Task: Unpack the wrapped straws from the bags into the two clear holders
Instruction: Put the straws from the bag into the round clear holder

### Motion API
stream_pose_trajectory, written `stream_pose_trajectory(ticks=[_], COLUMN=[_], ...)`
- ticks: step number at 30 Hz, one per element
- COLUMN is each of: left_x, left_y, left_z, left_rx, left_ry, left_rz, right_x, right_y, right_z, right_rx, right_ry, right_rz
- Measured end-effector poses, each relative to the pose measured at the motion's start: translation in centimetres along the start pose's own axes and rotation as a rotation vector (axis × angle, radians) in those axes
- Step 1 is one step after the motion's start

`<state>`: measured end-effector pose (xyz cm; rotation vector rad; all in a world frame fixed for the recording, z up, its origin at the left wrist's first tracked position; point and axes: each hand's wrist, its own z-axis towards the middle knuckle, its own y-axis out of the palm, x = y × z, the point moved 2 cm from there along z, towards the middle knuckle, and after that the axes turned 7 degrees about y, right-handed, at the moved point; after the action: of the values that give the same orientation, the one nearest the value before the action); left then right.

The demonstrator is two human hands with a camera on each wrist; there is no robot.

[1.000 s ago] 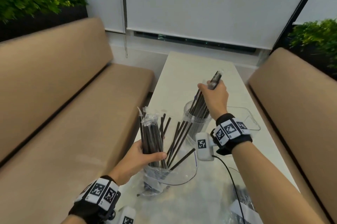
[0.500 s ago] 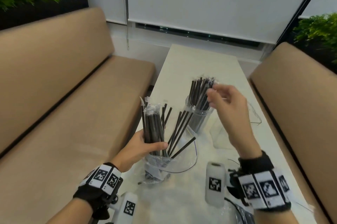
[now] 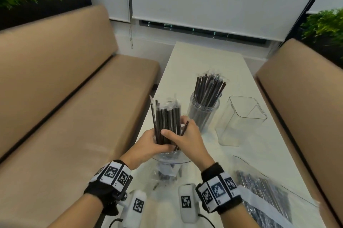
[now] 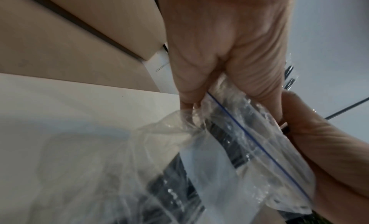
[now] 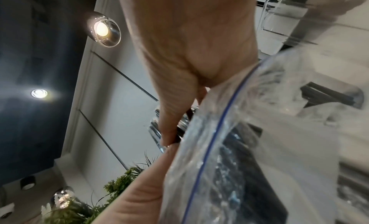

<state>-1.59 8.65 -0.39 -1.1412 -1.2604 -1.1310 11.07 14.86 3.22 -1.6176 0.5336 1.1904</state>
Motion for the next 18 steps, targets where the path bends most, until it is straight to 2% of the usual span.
stream_pose_trajectory(ticks=[4,6,10,14,18], left_x=[0.0,0.0,0.2,0.7,1.1], left_y=[-0.5,-0.7,-1.1,-1.1,-0.6], left_z=[-0.1,-0.2,-0.1,0.5,1.0], left_rx=[-0.014,0.009,0.054,0.039,0.012], left_ry=[-0.017,-0.016,0.030,0.063,0.069], left_rz=[0.040,0.036,-0.027,-0.072,-0.110], right_x=[-0.2,-0.1,-0.8,-2.4,-2.8], right_y=[0.3,-0.3,-2.9,-5.6,-7.0], right_z=[0.3,0.7,1.5,2.0,2.3], right_rx=[-0.081,-0.073,0.041,0.169,0.222], right_ry=[-0.051,-0.031,-0.016,-0.080,-0.100], right_rz=[0.047,0.131,0.257,0.373,0.438])
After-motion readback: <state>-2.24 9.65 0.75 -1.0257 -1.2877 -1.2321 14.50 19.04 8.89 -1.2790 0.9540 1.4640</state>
